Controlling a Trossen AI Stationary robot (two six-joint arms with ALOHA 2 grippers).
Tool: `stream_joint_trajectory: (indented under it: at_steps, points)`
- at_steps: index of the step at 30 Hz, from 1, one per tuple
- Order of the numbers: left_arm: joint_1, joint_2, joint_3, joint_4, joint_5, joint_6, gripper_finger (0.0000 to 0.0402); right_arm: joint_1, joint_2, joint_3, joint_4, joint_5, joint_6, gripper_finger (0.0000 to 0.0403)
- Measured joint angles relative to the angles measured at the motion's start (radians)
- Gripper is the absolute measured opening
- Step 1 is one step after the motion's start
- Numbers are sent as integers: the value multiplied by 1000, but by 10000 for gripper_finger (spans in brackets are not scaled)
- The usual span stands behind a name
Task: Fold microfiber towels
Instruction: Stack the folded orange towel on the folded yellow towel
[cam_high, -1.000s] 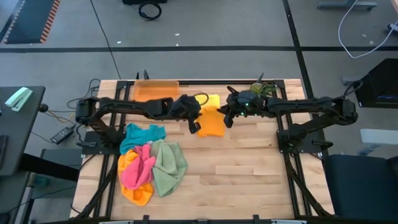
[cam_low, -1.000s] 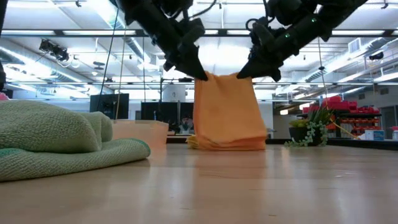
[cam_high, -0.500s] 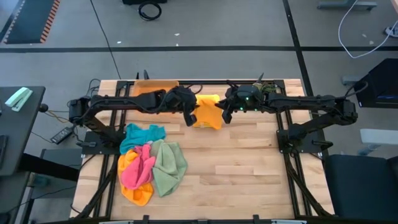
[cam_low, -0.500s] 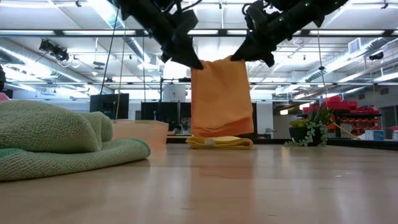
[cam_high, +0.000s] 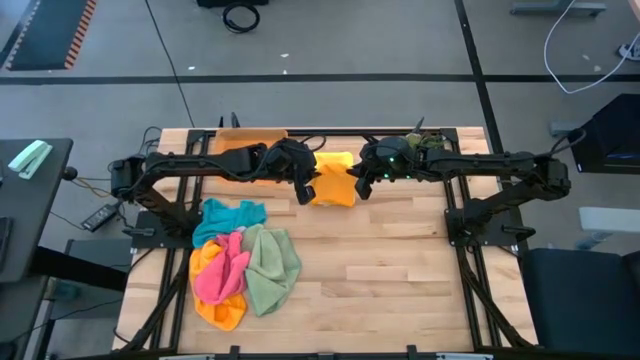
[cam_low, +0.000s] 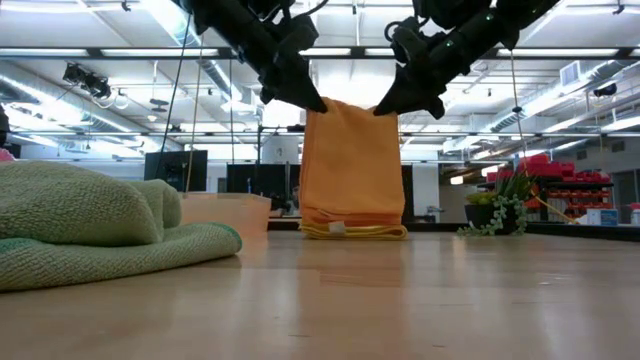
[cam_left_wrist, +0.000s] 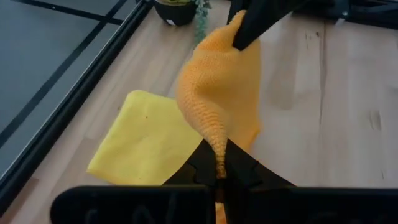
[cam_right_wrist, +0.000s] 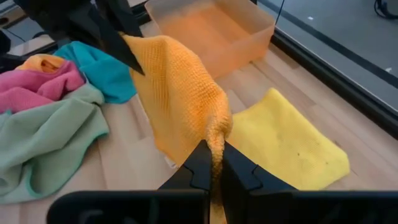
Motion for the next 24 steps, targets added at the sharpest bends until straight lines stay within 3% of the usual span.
stream_joint_trajectory:
  at_steps: [11,16,24]
  points:
    - [-62,-8,97,-100,1,5,10,54,-9,-1,-4,-23,-1,21]
    - [-94,-9,115,-106,1,6,14,95,-33,-1,-10,40,-15,21]
    - [-51,48,107,-87,-4,19,15,53,-4,-1,-23,59,-36,21]
